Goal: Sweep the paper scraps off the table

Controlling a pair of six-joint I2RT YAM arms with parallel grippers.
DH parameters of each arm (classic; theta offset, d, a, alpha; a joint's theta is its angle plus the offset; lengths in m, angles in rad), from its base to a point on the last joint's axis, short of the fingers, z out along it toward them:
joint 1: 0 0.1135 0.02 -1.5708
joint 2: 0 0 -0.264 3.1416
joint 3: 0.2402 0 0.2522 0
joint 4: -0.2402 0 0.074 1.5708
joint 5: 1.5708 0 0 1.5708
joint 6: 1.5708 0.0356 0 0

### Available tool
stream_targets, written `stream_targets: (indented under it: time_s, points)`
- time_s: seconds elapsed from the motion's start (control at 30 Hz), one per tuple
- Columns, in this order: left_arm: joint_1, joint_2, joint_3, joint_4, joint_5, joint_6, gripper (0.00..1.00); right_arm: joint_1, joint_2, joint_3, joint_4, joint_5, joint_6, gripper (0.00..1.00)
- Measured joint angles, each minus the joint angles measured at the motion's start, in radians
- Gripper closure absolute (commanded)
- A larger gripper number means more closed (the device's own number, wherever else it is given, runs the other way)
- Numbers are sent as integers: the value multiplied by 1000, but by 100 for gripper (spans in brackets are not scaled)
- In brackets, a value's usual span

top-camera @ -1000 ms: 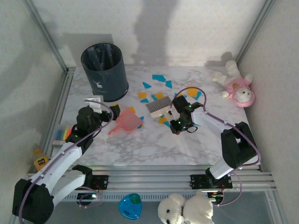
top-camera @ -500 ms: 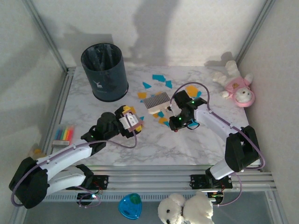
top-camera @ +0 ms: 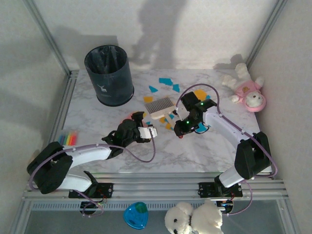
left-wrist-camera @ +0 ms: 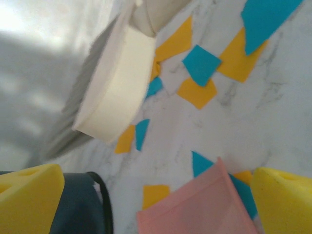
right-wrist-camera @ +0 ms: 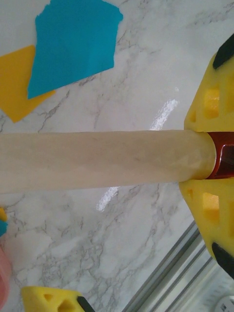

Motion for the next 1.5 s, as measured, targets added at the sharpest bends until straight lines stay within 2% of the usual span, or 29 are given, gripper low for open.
stream_targets:
  time_s: [0.2, 0.67, 0.8, 0.87, 1.1, 1.2, 1.4, 1.5]
  points:
    - [-9, 19, 2, 93, -32, 54, 10, 0, 7, 0, -19, -14, -3, 78]
    - [-24, 124, 57, 134, -35, 152, 19, 21, 14, 17, -57, -97, -32, 76]
    - [-38, 163, 58, 164, -46, 185, 26, 24, 14, 17, -66, -121, -41, 75]
    - [-41, 179, 60, 176, -56, 200, 33, 25, 14, 17, -71, -125, -46, 75]
    - [-57, 229, 68, 242, -115, 250, 73, 27, 28, 17, -81, -138, -51, 75]
    - [-62, 246, 71, 191, -141, 315, 81, 26, 29, 32, -87, -137, -51, 75]
    - [-64, 267, 90, 174, -156, 285, 94, 28, 26, 40, -70, -116, -47, 49]
    - [-66, 267, 125, 150, -154, 247, 92, 29, 6, 40, -42, -85, -35, 35]
